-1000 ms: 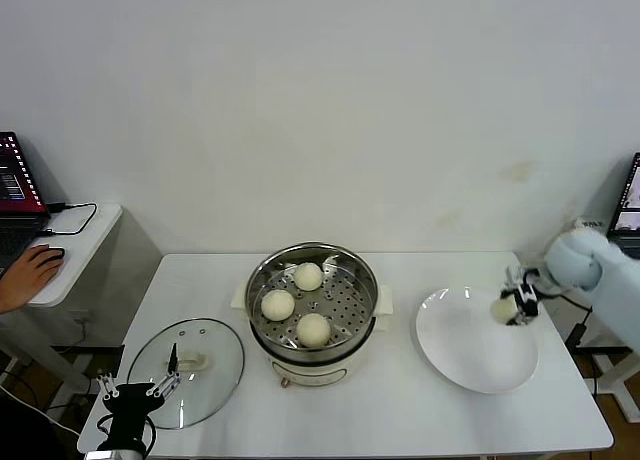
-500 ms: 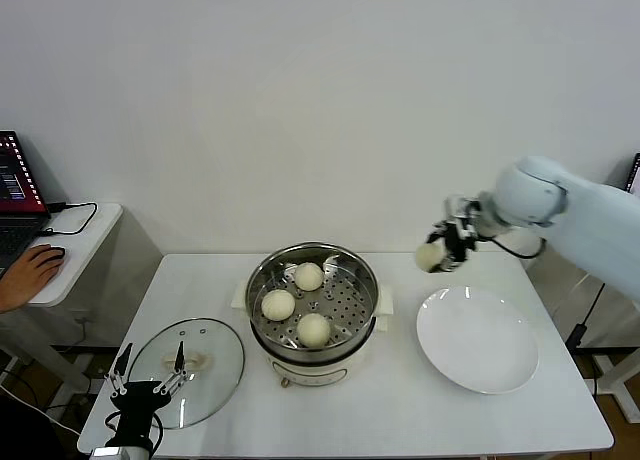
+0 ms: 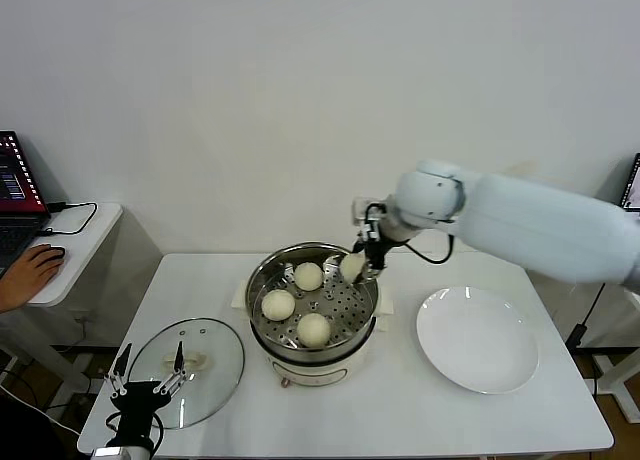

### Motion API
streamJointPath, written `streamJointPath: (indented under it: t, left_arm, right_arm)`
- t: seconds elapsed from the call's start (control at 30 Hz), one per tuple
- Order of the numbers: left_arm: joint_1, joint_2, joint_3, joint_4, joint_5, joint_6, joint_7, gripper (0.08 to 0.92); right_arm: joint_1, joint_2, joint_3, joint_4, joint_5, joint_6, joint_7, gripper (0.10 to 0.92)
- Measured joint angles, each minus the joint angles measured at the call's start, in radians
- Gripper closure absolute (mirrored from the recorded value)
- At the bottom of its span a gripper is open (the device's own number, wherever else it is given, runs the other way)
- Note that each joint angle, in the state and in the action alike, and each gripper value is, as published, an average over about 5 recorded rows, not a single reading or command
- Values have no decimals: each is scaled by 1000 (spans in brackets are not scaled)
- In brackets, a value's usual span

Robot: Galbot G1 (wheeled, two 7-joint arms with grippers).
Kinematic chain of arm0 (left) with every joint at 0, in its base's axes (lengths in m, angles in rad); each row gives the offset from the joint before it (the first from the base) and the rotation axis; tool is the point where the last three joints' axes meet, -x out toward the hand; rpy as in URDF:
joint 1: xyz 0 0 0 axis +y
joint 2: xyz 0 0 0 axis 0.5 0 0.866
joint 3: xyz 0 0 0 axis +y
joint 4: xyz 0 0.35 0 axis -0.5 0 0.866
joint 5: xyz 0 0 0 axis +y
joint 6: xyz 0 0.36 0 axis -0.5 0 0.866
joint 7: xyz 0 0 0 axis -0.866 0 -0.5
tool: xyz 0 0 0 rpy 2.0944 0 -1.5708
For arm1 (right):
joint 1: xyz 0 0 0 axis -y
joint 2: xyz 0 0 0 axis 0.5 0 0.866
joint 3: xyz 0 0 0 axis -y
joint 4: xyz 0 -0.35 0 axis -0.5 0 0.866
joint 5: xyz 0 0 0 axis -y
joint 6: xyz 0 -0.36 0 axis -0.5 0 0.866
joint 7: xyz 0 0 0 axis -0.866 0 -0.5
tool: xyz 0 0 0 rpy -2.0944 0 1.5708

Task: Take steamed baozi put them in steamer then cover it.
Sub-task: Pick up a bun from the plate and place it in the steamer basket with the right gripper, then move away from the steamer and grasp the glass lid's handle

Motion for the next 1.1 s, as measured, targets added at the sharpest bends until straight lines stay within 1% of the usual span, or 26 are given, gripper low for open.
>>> streamJointPath:
  t: [0.23, 0.63, 0.73, 0.93, 1.0, 1.1]
  left_arm:
    - [5, 3, -10, 0, 0, -7, -1, 177]
    - [2, 3, -14, 1, -3, -8, -1, 177]
    - [1, 2, -15, 2, -3, -8, -1, 177]
    - [1, 2, -17, 6, -5, -8, 0, 177]
    - [0, 2, -18, 7, -6, -8, 0, 177]
    - [-2, 2, -18, 7, -8, -8, 2, 177]
  right_arm:
    - [-39, 69, -28, -42, -9, -24, 17, 431]
    - [-96, 115, -37, -94, -61, -43, 28, 427]
    - [-101, 116, -32, -96, -70, -45, 34, 384]
    - [-96, 106, -6, -85, -67, -49, 42, 232]
    - [-87, 95, 6, -73, -60, -50, 46, 210]
    - [-76, 70, 29, -43, -43, -50, 59, 204]
